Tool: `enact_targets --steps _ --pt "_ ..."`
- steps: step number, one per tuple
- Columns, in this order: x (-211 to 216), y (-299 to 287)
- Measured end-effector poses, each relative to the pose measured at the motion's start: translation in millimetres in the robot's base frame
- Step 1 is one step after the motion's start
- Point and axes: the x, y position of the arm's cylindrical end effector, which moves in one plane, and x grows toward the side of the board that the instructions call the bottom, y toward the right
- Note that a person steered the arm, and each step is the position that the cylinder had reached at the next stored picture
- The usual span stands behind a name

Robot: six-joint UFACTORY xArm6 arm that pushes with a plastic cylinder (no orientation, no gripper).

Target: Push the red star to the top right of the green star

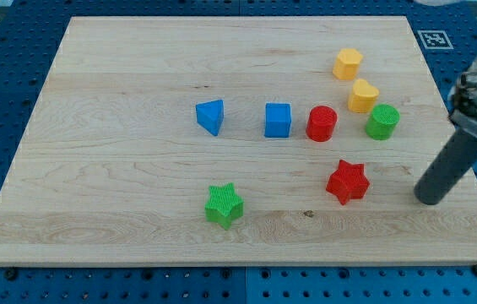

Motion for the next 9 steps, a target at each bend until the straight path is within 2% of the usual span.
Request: enact_targets --steps 1,4,6,9 --pt "0 0" --pt "-11 -89" --pt "-32 -98" --pt "-19 -206"
